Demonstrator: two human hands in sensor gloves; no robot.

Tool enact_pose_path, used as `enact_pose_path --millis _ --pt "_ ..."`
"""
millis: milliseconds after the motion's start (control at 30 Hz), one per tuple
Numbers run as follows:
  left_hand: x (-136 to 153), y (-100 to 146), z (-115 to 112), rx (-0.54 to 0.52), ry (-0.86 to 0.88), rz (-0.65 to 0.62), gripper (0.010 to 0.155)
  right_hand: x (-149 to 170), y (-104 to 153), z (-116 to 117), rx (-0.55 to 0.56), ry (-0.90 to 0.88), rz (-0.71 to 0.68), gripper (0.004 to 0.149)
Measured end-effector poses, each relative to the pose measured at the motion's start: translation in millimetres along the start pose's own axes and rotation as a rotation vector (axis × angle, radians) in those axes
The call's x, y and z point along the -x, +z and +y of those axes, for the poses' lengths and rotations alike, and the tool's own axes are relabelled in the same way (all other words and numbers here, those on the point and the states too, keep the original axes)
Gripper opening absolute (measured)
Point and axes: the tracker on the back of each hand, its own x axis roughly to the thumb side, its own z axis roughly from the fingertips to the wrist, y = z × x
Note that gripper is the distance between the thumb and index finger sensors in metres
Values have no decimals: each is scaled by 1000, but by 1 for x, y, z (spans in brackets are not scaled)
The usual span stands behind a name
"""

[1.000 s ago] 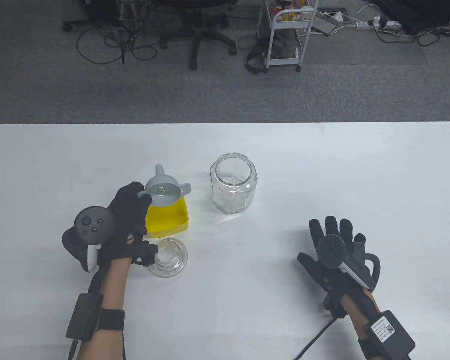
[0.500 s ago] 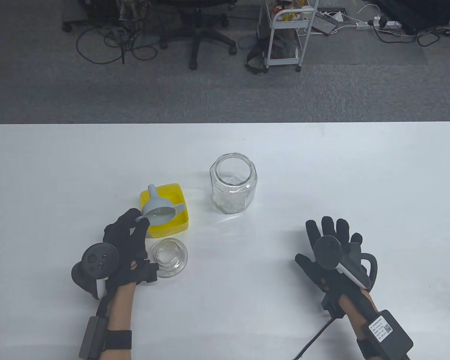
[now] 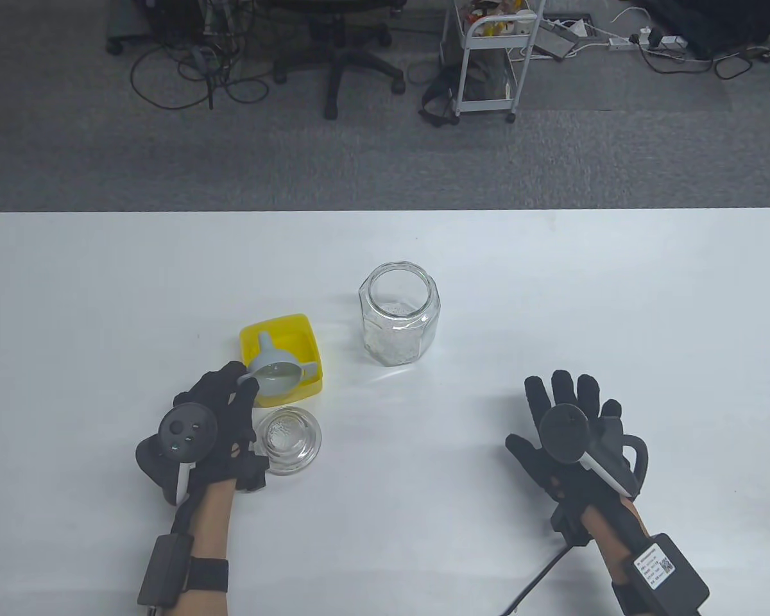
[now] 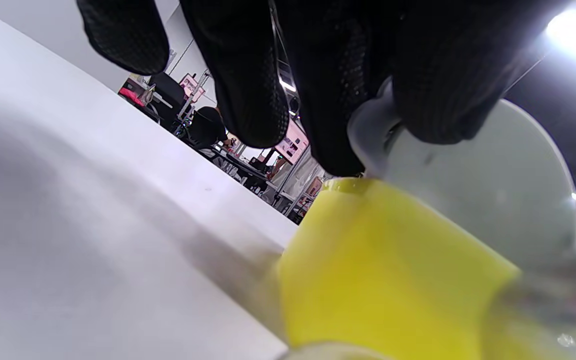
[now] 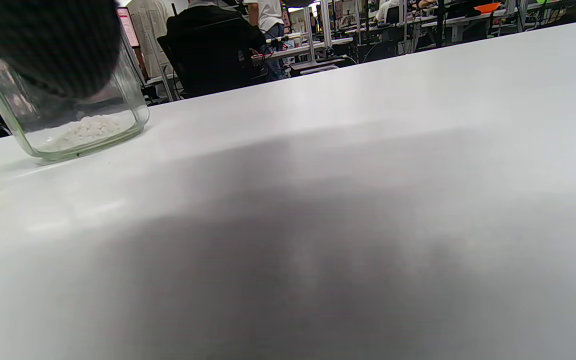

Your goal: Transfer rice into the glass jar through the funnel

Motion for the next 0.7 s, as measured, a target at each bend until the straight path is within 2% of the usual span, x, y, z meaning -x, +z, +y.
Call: enact_pose_path --millis 433,700 --pt "2 -6 -5 64 58 59 45 -3 -1 1 -19 13 3 88" --pt "-3 -7 -7 97 42 37 43 -5 -3 2 -30 19 11 88"
